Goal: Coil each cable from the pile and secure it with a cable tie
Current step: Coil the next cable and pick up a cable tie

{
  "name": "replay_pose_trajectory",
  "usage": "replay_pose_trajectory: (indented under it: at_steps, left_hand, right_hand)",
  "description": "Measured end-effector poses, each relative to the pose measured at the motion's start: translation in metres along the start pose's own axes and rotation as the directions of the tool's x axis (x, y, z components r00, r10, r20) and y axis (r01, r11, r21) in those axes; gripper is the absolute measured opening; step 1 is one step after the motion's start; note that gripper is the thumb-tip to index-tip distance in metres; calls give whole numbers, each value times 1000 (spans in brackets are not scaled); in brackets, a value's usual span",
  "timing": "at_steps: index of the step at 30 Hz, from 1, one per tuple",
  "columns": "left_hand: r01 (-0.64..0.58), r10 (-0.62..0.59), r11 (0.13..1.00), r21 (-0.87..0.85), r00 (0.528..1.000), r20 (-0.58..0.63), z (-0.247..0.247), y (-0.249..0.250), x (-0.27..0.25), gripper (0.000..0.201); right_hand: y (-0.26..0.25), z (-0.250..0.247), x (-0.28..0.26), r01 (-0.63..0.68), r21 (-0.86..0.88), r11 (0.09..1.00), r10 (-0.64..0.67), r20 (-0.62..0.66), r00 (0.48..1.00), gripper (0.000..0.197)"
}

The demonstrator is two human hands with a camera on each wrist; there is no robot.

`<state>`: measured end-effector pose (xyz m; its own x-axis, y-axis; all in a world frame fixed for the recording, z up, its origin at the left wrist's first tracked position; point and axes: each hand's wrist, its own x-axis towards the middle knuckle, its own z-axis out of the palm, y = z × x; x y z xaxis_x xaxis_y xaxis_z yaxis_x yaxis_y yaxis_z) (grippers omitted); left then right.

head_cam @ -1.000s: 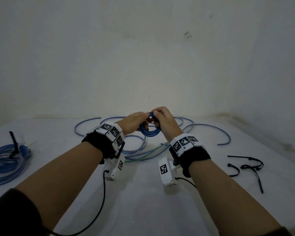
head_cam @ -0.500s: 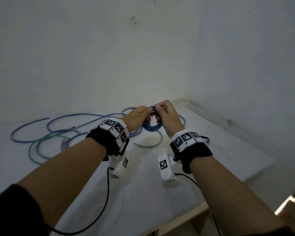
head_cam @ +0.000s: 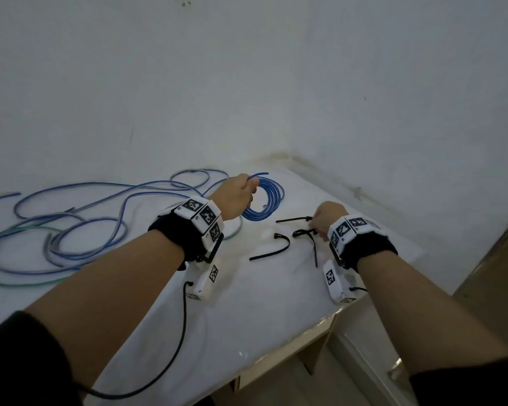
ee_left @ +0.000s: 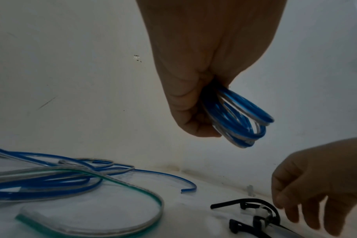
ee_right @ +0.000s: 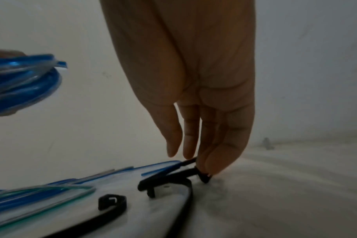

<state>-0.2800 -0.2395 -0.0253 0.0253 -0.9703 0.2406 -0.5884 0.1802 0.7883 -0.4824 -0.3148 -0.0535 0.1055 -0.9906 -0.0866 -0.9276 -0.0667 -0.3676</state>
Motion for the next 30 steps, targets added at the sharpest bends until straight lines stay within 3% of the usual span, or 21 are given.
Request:
replay_pose_trajectory:
  at_steps: [5, 12, 15, 18, 22, 27, 30]
  left_hand:
    - [-1, 1, 1000, 30, 1000, 4, 3, -5, -1, 30]
    - [22, -22, 999, 33, 1000, 7, -4, -10, -2, 30]
    - [26, -26, 999, 30, 1000, -3, -7, -12, -3, 30]
    - [33, -33, 998, 44, 999, -12, -11, -14, -4, 30]
    - [37, -36, 999, 30, 999, -25, -15, -15, -8, 30]
    - [53, -53, 999, 1, 997, -56, -22, -16, -14, 31]
    - [71, -69, 997, 22, 995, -76, -30, -17, -19, 31]
  right_hand:
    - [16, 15, 9, -46, -194, 980, 58, 58, 997, 35]
    - [18, 20, 21, 40, -331, 943, 12, 154, 988, 23]
    - [7, 14, 6, 67, -112, 991, -54, 117, 992, 5]
    - [5, 11, 3, -18, 225, 974, -17, 153, 988, 13]
    - [-1, 8, -2, -81, 376, 923, 27, 147, 989, 10]
    - [-13, 6, -5, -100, 560, 822, 24, 141, 990, 22]
    - [-26, 3, -14, -84, 724, 685, -59, 169, 984, 18]
